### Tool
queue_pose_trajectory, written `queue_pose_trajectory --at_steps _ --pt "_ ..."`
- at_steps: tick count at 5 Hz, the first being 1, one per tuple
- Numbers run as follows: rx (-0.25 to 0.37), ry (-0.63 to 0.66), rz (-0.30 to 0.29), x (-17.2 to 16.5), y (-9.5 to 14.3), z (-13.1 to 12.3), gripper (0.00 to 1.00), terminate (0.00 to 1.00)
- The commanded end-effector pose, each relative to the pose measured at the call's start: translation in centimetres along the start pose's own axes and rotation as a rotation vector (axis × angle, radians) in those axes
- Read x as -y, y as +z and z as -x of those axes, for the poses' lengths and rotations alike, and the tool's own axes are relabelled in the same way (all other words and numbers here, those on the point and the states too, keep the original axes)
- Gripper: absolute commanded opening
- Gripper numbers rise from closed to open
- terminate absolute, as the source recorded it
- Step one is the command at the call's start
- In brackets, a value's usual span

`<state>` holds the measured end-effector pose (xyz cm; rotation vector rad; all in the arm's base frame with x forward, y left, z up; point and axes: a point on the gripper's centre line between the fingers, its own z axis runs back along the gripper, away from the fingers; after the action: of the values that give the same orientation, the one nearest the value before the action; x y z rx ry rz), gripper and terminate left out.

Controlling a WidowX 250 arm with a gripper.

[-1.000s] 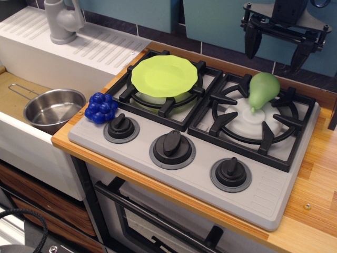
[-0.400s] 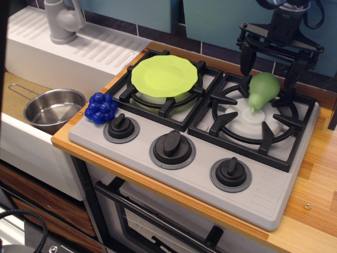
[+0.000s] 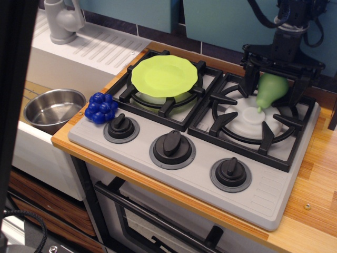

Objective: Put pear on plate and blueberry in pot or pan in sink

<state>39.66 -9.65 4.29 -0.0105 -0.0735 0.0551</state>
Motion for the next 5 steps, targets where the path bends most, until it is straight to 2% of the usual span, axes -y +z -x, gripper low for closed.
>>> queue_pose_trajectory --at_steps 1,2,3,5 --pt "0.065 -0.018 0.047 -0.4 0.5 -1.2 1.0 0.0" --pt "0.059 -0.018 0.046 -0.3 0.4 -1.2 0.0 0.0" --pt "0.051 -0.016 0.041 -0.3 0.6 -1.2 0.0 0.0" --pt "0.007 -0.016 0.018 -0.4 3.6 -0.6 0.0 0.0"
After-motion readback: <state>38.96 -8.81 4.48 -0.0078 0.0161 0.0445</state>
